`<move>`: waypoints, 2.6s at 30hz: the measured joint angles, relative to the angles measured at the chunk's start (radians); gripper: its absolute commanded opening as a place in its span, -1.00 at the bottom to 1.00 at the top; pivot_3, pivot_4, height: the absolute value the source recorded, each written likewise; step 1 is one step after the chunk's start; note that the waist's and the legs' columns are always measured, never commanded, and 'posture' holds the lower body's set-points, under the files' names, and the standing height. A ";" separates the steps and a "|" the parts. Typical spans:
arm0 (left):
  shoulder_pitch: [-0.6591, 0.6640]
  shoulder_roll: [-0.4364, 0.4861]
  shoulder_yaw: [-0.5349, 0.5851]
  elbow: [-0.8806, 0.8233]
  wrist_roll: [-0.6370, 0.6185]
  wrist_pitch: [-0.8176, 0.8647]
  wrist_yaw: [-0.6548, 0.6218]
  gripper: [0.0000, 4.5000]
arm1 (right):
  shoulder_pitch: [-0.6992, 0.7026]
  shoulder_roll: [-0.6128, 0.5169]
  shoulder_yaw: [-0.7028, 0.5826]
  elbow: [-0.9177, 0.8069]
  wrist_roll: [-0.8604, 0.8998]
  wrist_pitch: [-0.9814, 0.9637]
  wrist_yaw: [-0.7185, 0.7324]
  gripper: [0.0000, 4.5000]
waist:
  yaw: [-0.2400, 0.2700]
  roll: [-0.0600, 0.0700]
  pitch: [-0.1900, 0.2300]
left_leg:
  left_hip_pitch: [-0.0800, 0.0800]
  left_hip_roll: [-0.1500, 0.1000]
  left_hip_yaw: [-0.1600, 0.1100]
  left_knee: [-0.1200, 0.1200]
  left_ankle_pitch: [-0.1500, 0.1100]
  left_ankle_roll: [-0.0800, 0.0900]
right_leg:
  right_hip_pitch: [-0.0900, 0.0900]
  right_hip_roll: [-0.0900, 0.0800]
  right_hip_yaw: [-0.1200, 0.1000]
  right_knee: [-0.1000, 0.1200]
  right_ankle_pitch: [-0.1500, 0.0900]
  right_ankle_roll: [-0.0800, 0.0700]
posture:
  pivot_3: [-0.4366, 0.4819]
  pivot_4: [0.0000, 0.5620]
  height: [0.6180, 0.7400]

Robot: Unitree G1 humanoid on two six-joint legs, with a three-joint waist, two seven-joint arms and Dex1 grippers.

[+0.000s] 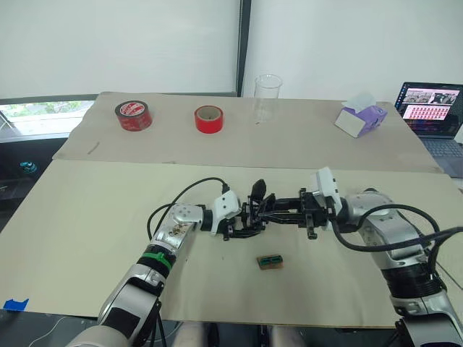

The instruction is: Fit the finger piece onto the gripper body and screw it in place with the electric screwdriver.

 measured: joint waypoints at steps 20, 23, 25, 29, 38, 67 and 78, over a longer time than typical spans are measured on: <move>0.009 0.008 -0.001 -0.008 0.003 0.000 -0.005 0.03 | -0.054 0.053 0.051 0.113 -0.101 -0.023 0.003 -0.82 | -0.004 0.001 -0.001 | 0.001 0.000 0.000 0.000 0.000 -0.001 | 0.000 0.000 0.000 0.001 0.000 0.000 | -0.05 -0.47 1.00; 0.009 0.008 -0.001 -0.008 0.004 0.001 -0.004 0.03 | -0.062 0.041 0.062 0.109 -0.102 -0.017 0.005 -0.82 | -0.005 0.001 -0.001 | 0.001 0.000 0.000 0.000 0.000 -0.001 | 0.001 0.000 0.000 0.000 0.000 0.000 | -0.05 -0.47 1.00; 0.009 0.008 -0.001 -0.008 0.004 0.001 -0.004 0.03 | -0.065 0.036 0.066 0.104 -0.103 -0.009 0.005 -0.82 | -0.004 0.001 -0.001 | 0.001 0.000 0.000 0.000 0.000 -0.001 | 0.001 0.000 0.000 0.000 0.000 0.000 | -0.05 -0.47 1.00; 0.013 0.008 -0.001 -0.009 0.004 0.002 -0.004 0.03 | -0.073 0.024 0.073 0.098 -0.103 0.016 0.011 -0.83 | -0.005 0.002 -0.001 | 0.002 0.000 0.000 0.000 0.000 0.000 | 0.001 0.000 0.000 0.000 0.000 0.000 | -0.05 -0.47 1.00; 0.026 0.008 -0.001 -0.024 0.005 0.003 -0.004 0.03 | -0.079 0.009 0.083 0.081 -0.105 0.059 0.013 -0.83 | -0.005 0.003 -0.002 | 0.002 0.000 0.000 -0.001 0.000 0.000 | 0.001 0.000 0.000 0.000 0.000 0.000 | -0.05 -0.47 1.00; 0.049 0.026 0.021 -0.049 -0.013 0.116 -0.015 0.03 | -0.200 0.036 0.169 0.191 -0.140 0.123 0.020 -0.83 | -0.029 0.003 -0.025 | 0.010 0.002 0.000 -0.004 -0.001 -0.001 | 0.006 -0.002 0.001 0.000 -0.002 -0.002 | -0.05 -0.47 1.00; 0.049 0.026 0.020 -0.051 -0.006 0.110 -0.015 0.03 | -0.200 0.031 0.178 0.182 -0.151 0.093 0.021 -0.83 | -0.028 0.003 -0.025 | 0.010 0.002 0.000 -0.005 -0.001 -0.002 | 0.005 -0.004 0.001 0.000 -0.002 -0.002 | -0.05 -0.47 1.00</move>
